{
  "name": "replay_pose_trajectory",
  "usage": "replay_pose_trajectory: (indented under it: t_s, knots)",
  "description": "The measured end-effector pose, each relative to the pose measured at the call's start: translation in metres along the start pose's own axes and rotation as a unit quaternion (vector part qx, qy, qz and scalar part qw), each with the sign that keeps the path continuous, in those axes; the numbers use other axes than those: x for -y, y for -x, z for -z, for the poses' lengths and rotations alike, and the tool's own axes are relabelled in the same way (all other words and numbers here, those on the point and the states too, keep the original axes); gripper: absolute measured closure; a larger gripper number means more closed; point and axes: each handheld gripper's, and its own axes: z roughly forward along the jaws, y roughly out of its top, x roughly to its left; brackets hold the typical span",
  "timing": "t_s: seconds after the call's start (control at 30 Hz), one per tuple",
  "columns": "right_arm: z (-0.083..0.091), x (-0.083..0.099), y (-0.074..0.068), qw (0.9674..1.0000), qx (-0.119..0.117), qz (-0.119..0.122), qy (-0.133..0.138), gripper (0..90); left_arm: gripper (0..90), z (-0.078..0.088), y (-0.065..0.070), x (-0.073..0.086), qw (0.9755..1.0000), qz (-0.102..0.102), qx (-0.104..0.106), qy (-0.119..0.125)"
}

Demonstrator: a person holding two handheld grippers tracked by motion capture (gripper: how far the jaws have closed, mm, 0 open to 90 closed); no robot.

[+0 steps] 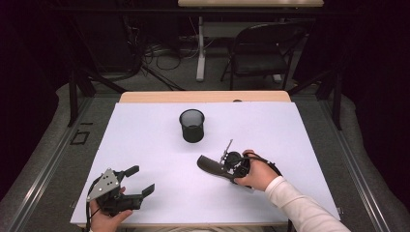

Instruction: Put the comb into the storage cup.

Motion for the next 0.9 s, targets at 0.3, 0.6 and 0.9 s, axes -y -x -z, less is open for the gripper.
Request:
replay_pose_trajectory:
  t_s: [0.3,0.6,0.9]
  knots:
    - [0.001,0.0,-0.001,1.0,0.0,-0.006,0.008,72.9,14.9,0.0,0.0,0.0,1.0,0.0,-0.001,-0.001]
    - [0.005,0.001,-0.001,0.9997,0.0,-0.009,0.021,73.0,14.9,0.0,0.0,0.0,1.0,0.0,0.001,0.0]
    - [0.014,0.004,-0.003,0.9982,0.002,-0.008,0.059,73.0,14.9,0.0,0.0,0.0,1.0,0.0,0.001,0.0]
